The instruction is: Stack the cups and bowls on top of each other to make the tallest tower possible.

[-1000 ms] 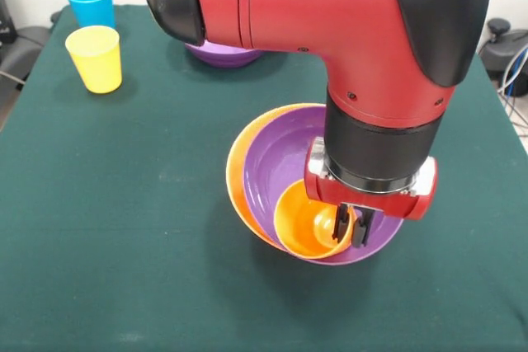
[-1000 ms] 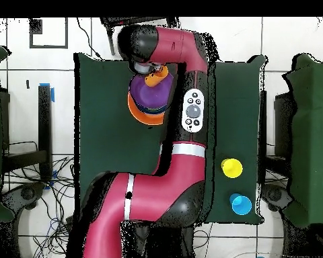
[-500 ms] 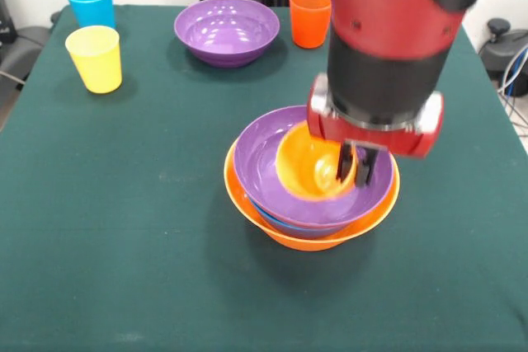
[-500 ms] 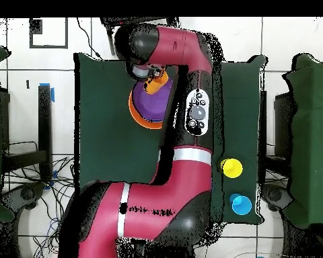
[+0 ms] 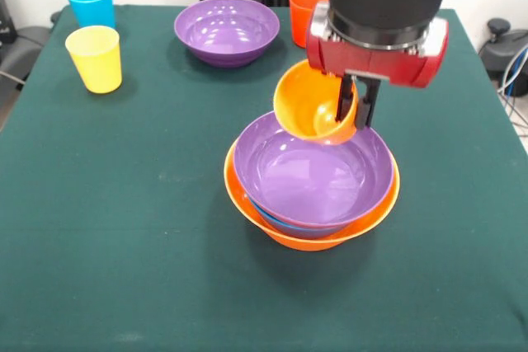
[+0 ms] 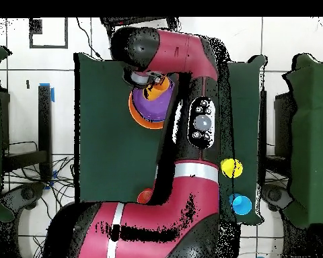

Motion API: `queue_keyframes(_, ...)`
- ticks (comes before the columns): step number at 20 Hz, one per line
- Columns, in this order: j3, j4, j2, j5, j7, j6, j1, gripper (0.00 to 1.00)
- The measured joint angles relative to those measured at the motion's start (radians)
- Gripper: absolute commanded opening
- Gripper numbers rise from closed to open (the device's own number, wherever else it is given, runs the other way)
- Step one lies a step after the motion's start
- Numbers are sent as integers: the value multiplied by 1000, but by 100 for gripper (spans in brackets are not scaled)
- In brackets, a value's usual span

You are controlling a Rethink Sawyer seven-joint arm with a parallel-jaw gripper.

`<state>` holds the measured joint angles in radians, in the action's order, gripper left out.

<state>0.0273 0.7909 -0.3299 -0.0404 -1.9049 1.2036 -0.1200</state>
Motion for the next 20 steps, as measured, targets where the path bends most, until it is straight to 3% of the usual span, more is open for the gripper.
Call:
queue_keyframes(11, 4, 31, -30, 0, 0, -35, -1, 0)
queue_keyframes(20, 4, 152, -31, -1, 0, -191, -11, 0)
